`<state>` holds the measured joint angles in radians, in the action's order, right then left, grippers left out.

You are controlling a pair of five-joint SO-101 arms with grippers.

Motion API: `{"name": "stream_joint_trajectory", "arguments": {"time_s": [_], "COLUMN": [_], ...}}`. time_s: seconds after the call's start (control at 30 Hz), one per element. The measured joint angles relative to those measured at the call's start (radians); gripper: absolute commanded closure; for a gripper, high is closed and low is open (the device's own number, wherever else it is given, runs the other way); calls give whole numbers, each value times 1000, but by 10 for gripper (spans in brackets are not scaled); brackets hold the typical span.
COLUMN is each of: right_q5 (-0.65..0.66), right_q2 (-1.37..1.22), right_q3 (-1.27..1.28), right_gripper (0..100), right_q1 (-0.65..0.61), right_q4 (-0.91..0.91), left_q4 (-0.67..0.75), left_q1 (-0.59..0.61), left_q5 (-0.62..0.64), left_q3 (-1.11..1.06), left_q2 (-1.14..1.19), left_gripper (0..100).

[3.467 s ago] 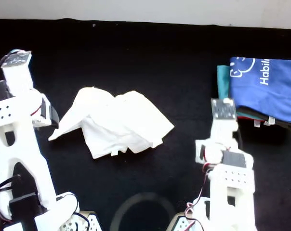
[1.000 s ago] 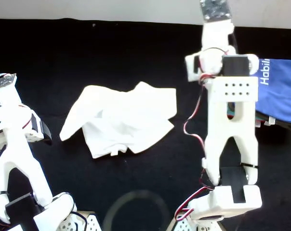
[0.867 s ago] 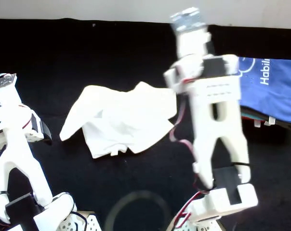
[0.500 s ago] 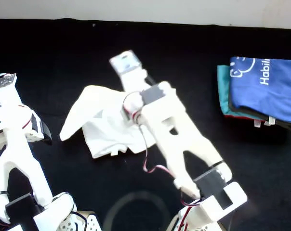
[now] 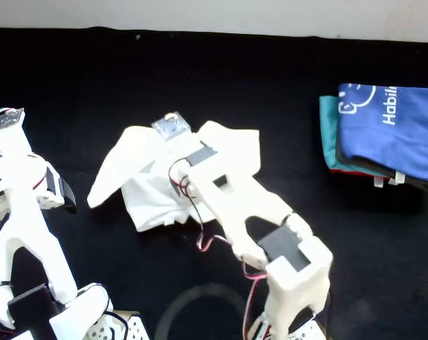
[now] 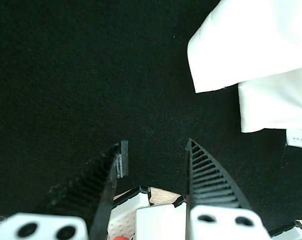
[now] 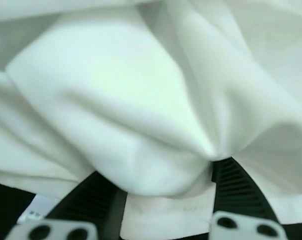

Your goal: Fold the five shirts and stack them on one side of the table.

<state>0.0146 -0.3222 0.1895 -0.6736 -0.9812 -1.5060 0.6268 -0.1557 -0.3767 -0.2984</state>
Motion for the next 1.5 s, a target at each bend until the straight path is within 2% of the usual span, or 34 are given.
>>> {"name": "stream_joint_trajectory", "arguments": {"time_s": [0.03,0.1,0.17,0.4,0.63,0.83,1.17,1.3,1.5], "right_q5": [0,0,0,17,140,186,186,186,187], "right_q2": [-14,-21,-23,-5,95,95,95,95,95], "right_q3": [-21,-57,-97,-351,-595,-628,-628,-628,-628], "right_gripper": [998,964,991,991,991,991,991,991,991], "right_q1": [11,43,77,227,370,471,559,568,571], "right_q4": [-3,-23,-60,-290,-451,-465,-436,-436,-436], "left_q4": [0,0,0,0,0,9,245,345,522], "left_q1": [0,0,0,-34,-235,-471,-835,-898,-919], "left_q5": [0,0,0,0,2,2,2,2,2], "left_q3": [0,0,-3,-32,-41,-61,-178,-180,-247], "left_q2": [0,0,0,0,0,0,0,0,0], "left_gripper": [810,810,810,811,809,807,807,807,806]}}
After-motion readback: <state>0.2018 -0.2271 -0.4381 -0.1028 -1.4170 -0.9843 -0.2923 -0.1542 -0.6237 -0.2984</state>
